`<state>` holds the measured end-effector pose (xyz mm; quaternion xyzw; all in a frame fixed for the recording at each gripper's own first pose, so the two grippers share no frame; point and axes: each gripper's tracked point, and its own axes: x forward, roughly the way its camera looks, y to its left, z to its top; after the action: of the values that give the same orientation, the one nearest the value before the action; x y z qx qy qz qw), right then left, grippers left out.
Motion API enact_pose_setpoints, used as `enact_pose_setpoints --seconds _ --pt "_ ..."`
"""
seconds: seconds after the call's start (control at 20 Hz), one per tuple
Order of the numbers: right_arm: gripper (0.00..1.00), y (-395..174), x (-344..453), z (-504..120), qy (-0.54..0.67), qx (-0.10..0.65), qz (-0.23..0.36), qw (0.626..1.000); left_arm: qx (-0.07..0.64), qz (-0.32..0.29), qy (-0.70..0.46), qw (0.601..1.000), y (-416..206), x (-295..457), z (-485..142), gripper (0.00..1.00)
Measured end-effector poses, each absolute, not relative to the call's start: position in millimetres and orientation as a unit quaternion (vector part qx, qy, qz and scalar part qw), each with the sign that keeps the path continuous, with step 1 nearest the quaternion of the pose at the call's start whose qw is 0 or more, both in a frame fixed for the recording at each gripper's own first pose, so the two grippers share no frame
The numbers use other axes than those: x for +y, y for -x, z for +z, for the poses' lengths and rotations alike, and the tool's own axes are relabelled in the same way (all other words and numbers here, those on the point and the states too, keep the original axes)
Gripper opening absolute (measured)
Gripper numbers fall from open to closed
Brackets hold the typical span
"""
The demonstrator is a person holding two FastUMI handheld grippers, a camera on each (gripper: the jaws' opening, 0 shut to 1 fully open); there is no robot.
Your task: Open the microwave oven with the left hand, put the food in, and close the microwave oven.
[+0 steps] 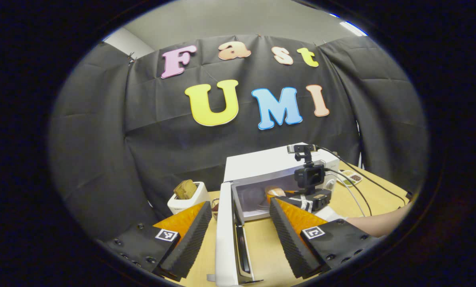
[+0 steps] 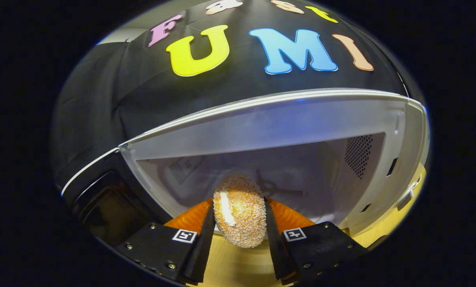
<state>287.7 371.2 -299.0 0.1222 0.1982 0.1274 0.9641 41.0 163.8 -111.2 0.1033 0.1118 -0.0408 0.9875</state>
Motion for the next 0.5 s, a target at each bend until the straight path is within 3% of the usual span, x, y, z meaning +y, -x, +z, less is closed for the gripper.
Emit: enact_pose_setpoints --seconds 0.15,0.35,0.5 --pt "0.64 -304.4 370.9 -310.1 -0.131 0.189 0.091 0.969 0.106 -0.059 -0.112 0.986 -45.3 151.6 -106.7 0.94" --pt "0.64 -319.6 357.2 -315.6 -0.118 0.170 0.037 0.978 0.107 -0.070 -0.114 0.985 -47.8 144.9 -108.7 1.00" --pt "0.73 -323.0 355.3 -321.4 -0.102 0.165 0.028 0.981 0.117 -0.065 -0.110 0.985 -46.2 146.8 -114.2 1.00"
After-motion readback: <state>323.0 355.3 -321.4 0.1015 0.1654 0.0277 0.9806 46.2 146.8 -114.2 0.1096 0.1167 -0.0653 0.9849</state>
